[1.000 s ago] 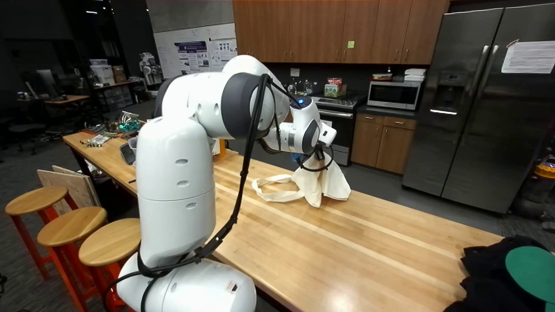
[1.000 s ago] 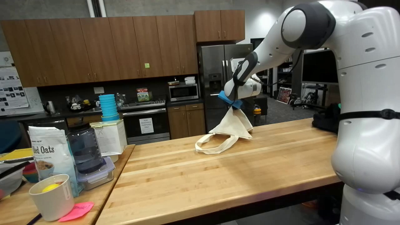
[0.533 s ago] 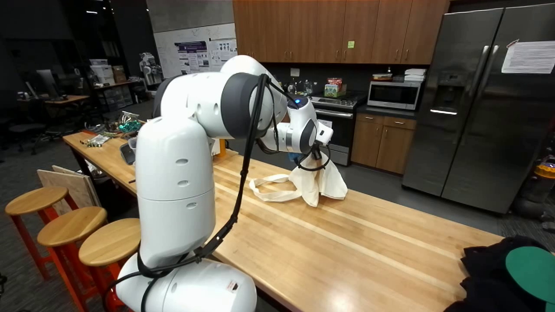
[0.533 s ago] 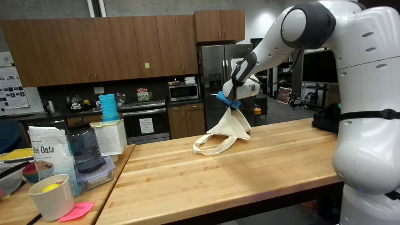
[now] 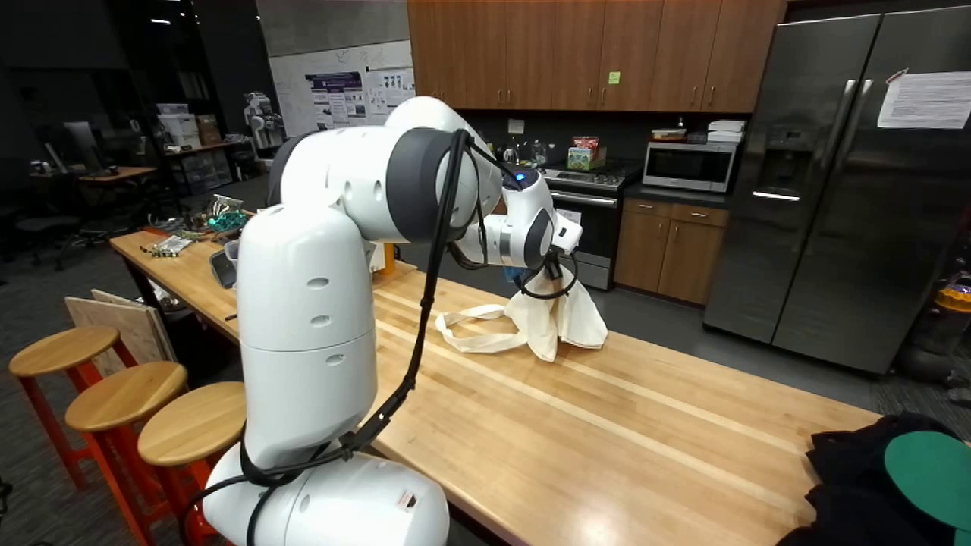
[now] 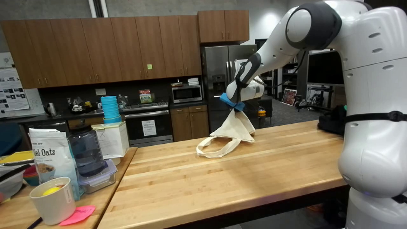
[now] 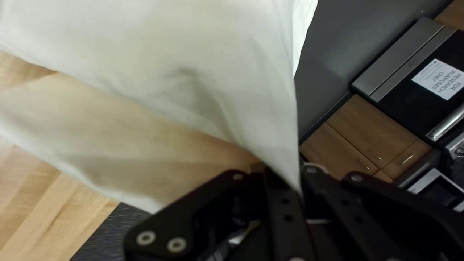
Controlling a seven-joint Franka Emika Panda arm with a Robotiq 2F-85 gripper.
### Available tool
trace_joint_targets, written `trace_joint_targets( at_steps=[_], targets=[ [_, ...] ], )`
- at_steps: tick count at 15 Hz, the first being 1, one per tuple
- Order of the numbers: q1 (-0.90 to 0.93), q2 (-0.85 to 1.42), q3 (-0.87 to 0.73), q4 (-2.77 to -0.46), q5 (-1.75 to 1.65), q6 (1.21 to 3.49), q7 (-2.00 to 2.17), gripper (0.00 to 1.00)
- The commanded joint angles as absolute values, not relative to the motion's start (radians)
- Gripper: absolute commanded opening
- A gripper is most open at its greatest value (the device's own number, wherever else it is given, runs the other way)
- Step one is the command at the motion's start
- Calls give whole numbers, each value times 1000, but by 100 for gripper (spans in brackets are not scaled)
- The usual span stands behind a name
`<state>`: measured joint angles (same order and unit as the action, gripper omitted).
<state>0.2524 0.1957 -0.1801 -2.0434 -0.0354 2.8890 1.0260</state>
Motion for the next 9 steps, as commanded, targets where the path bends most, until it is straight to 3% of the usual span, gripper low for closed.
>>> trace_joint_targets(
  at_steps=[1, 9],
  targets=[
    [247, 179, -185, -2047, -37, 2880, 1021, 1],
    [205, 177, -185, -2044, 3, 2879, 1005, 1]
  ],
)
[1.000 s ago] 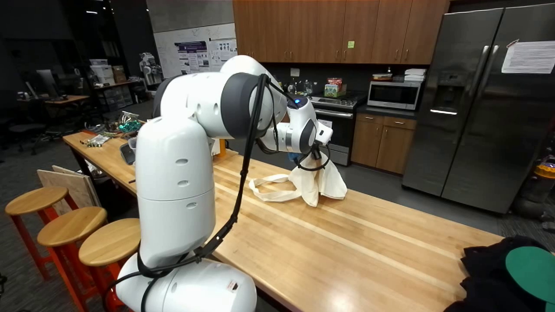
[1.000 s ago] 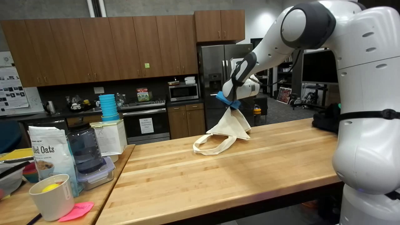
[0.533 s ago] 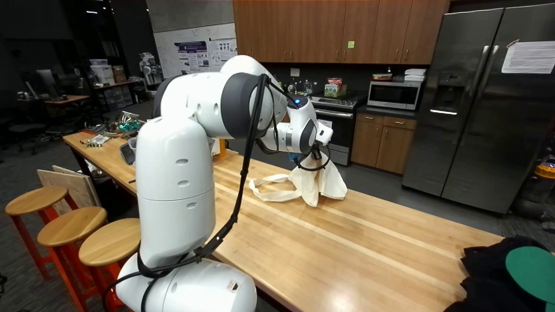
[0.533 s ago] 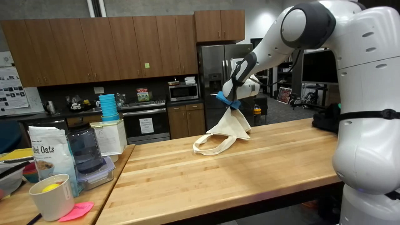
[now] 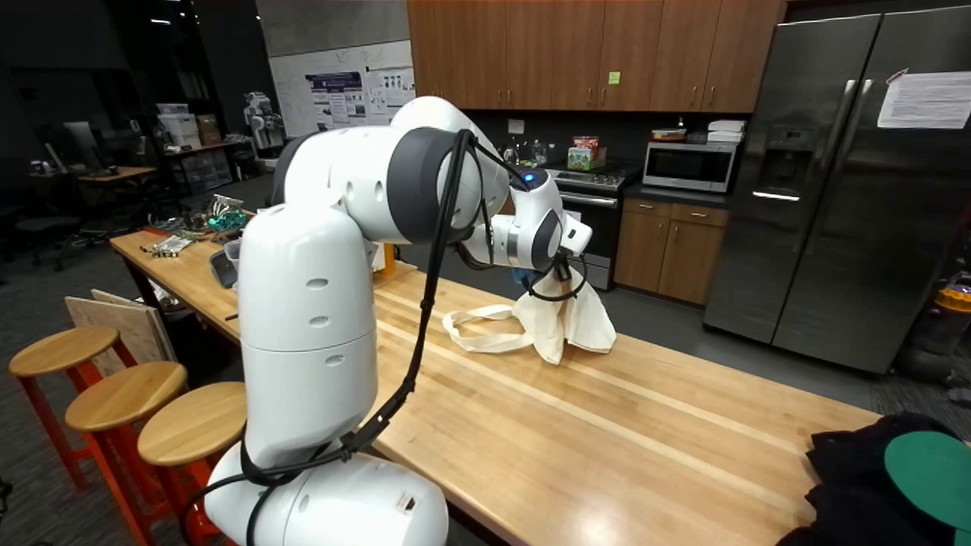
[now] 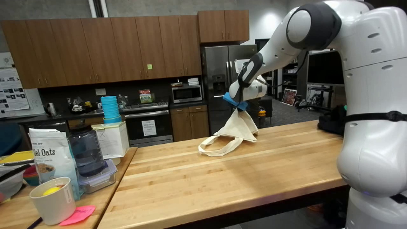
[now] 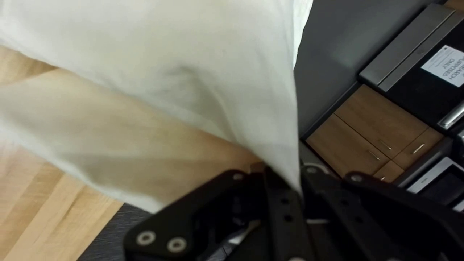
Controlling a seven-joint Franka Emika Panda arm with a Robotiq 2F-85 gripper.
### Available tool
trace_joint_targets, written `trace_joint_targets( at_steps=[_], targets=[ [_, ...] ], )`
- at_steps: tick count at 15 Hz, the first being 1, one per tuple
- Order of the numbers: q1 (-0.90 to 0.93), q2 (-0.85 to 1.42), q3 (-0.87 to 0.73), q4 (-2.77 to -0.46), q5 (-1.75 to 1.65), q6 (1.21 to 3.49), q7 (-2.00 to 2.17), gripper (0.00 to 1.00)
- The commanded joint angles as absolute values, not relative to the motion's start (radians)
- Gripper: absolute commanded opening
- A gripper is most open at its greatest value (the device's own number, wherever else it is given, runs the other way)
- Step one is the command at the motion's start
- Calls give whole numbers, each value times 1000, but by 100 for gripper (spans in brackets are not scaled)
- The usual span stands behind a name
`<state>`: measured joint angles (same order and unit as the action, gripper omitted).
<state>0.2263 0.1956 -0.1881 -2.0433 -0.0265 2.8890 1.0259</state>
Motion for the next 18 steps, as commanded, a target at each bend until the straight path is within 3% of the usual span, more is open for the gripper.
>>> trace_joint_targets(
  at_steps=[1, 18],
  targets=[
    [197, 177, -184, -2044, 13, 2879, 1002, 1],
    [69, 184, -176, -2020, 205, 2869, 915, 1]
  ],
)
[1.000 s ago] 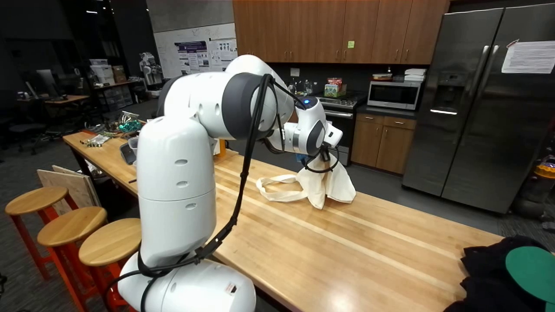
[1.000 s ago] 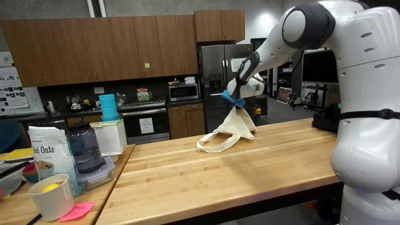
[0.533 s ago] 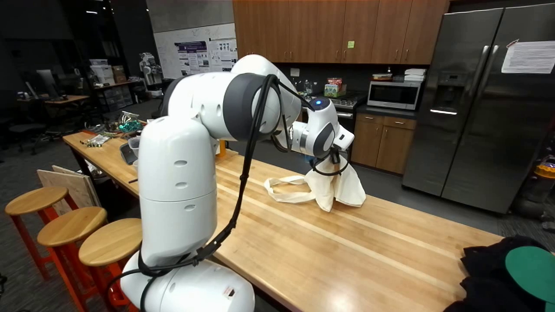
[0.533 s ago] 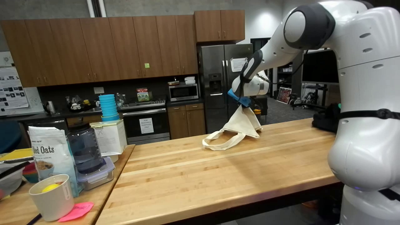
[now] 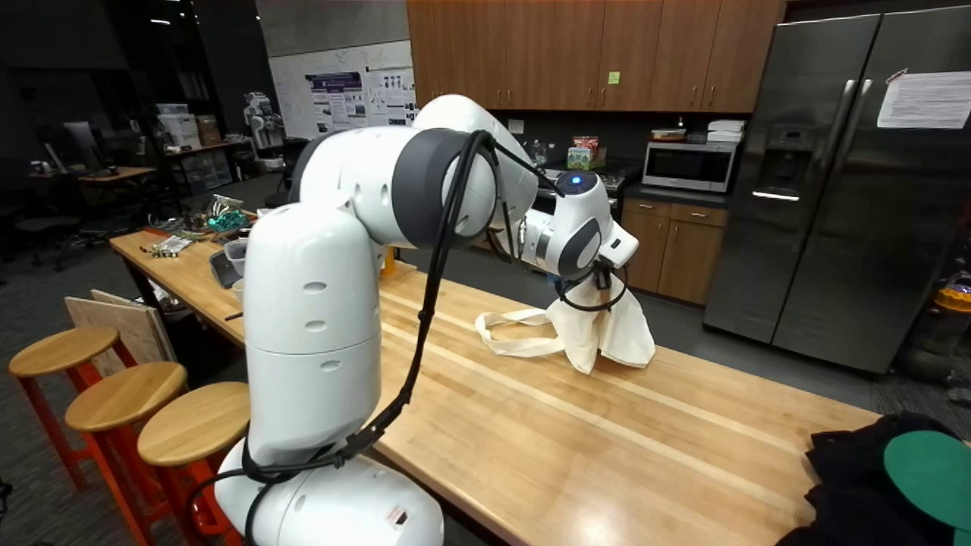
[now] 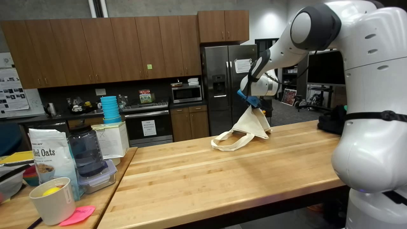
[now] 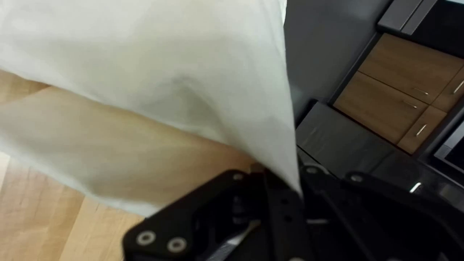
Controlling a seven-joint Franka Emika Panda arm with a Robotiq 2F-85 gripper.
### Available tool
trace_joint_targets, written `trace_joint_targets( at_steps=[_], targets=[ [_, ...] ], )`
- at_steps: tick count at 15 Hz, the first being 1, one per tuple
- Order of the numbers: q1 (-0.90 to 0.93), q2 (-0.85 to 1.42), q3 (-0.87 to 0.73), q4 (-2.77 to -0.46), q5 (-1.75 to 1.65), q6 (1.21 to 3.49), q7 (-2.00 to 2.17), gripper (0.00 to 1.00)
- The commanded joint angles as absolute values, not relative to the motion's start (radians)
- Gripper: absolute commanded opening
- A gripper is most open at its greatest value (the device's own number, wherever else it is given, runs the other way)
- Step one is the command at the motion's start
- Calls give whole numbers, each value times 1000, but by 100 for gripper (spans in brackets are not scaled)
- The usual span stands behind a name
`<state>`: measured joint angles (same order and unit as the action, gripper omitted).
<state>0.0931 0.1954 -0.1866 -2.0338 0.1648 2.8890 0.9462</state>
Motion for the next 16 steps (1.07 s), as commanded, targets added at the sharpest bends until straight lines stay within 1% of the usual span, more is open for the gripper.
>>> trace_joint_targets(
  at_steps=[1, 5, 16],
  targets=[
    [65, 184, -175, -2019, 211, 2869, 914, 1],
    [7, 187, -140, -2008, 240, 2864, 903, 1],
    [-55, 195, -130, -1984, 308, 2836, 885, 1]
  ],
)
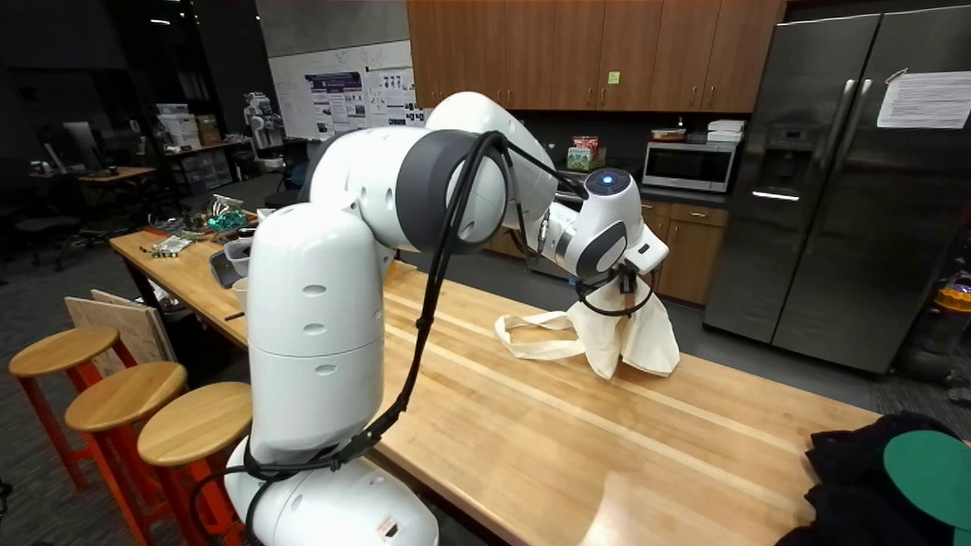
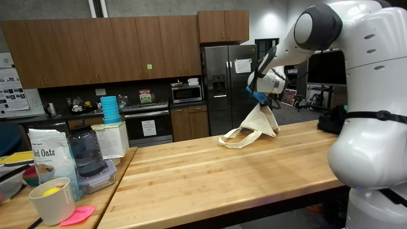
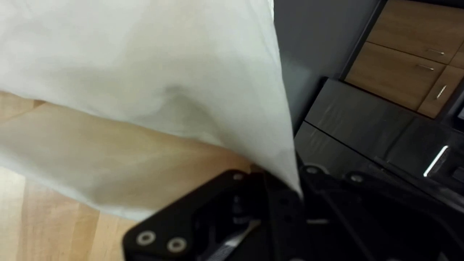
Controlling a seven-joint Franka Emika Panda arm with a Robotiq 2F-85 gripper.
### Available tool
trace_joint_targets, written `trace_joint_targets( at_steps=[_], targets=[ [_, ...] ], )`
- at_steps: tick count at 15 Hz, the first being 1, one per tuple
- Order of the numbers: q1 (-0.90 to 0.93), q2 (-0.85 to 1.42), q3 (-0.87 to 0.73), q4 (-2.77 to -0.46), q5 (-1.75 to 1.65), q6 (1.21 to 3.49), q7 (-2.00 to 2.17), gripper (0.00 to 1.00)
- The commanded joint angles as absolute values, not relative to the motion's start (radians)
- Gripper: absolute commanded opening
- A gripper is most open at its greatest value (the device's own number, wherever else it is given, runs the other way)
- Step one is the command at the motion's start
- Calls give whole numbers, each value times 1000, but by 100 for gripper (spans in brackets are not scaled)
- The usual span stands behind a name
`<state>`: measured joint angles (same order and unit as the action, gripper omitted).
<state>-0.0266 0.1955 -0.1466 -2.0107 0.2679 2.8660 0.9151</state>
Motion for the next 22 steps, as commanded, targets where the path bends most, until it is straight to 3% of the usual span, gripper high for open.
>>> trace_joint_targets(
  at_steps=[1, 22],
  targets=[
    [-59, 195, -131, -1982, 314, 2833, 882, 1],
    [-109, 204, -138, -1936, 368, 2764, 886, 1]
  ],
)
